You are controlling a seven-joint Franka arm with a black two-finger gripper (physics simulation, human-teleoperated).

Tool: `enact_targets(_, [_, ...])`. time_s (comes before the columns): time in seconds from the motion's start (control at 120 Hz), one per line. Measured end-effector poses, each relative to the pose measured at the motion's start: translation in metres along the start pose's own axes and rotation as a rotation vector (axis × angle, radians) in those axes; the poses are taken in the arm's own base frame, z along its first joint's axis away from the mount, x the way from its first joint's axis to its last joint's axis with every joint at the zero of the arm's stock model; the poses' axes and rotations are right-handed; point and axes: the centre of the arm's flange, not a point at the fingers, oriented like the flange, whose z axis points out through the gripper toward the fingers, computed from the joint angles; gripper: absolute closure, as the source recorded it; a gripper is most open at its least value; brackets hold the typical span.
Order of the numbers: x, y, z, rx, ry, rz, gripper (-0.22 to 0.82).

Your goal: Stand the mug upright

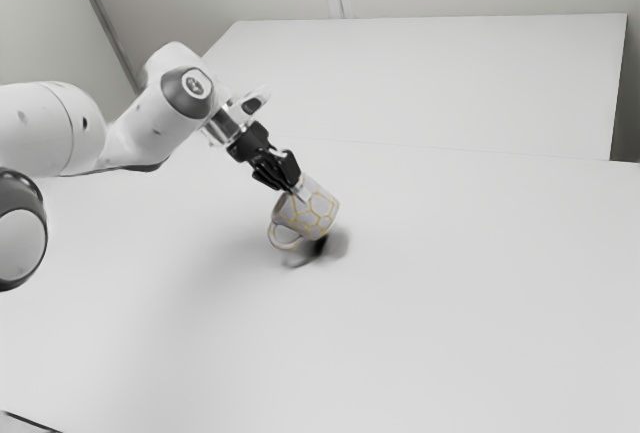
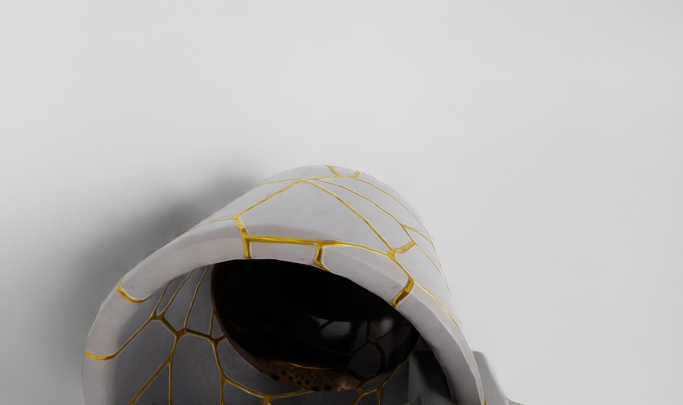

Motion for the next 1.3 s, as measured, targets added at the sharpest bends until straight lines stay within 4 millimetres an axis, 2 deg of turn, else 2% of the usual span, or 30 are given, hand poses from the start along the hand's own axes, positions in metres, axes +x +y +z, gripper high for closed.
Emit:
enact_targets(0.075, [-0.012, 0.035, 0.004, 0.144, -0.075, 0.097, 0.78])
enact_targets(0.183, [-0.016, 0.070, 0.015, 0.367, -0.175, 0.222, 0.78])
enact_targets(0.342, [-0.018, 0.101, 0.043, 0.640, -0.295, 0.323, 0.78])
enact_targets(0.433, [-0.027, 0.103, 0.062, 0.742, -0.347, 0.314, 0.78])
enact_targets(0.517, [-0.032, 0.102, 0.072, 0.805, -0.355, 0.279, 0.78])
enact_targets(0.683, [-0.033, 0.095, 0.092, 0.867, -0.333, 0.176, 0.78])
enact_targets(0.958, [-0.022, 0.094, 0.102, 0.865, -0.195, 0.024, 0.78])
enact_targets(1.3, [-0.018, 0.098, 0.121, 0.805, -0.109, -0.131, 0.78])
